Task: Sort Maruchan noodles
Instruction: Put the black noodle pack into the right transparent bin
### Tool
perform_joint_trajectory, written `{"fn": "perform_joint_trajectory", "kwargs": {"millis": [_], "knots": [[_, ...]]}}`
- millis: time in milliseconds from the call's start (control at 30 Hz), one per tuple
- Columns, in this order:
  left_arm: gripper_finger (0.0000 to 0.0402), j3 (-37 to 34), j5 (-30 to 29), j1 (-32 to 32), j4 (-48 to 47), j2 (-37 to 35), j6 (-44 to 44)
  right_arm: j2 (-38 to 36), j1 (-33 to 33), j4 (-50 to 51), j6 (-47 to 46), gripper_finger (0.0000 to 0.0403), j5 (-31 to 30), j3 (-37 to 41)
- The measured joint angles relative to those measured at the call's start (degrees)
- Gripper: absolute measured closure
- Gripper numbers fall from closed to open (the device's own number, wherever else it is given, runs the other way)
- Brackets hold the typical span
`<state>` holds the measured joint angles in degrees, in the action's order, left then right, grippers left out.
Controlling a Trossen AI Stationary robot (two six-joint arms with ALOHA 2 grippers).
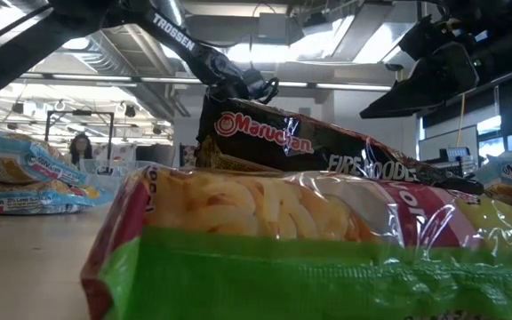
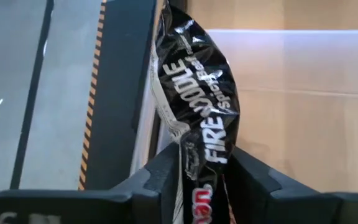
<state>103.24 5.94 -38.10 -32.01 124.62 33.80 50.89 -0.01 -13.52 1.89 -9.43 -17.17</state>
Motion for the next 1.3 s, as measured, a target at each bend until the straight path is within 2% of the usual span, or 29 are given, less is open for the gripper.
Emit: {"fn": "perform_joint_trajectory", "kwargs": {"millis": [167,433,667,767,1067,1167,1300], "knots": [[0.0267,0.0,-0.8,-0.4,0.2,0.0,0.0,0.0,0.0,0.0,0.0,0.0132,0.0,0.0],[0.0264,0.0,-2.5,0.0,0.5,-1.0,-0.7,0.0,0.0,0.0,0.0,0.0132,0.0,0.0],[0.0264,0.0,-8.9,0.6,0.2,-3.6,-3.3,0.0,0.0,0.0,0.1,0.0132,0.0,0.0],[0.0264,0.0,-9.4,1.4,-0.8,-5.5,-4.9,0.0,0.0,0.0,0.1,0.0132,0.0,0.0],[0.0266,0.1,-9.6,9.6,-7.7,-13.9,-16.9,0.0,0.0,0.4,0.0,0.0132,0.0,0.0],[0.0268,-0.4,-9.9,13.9,-11.5,-16.2,-21.2,0.0,0.0,0.4,0.1,0.0132,-0.3,0.0],[0.0268,-3.4,-13.5,21.0,-13.3,-19.4,-25.8,0.0,0.0,0.5,-0.1,0.0132,0.3,0.0]]}}
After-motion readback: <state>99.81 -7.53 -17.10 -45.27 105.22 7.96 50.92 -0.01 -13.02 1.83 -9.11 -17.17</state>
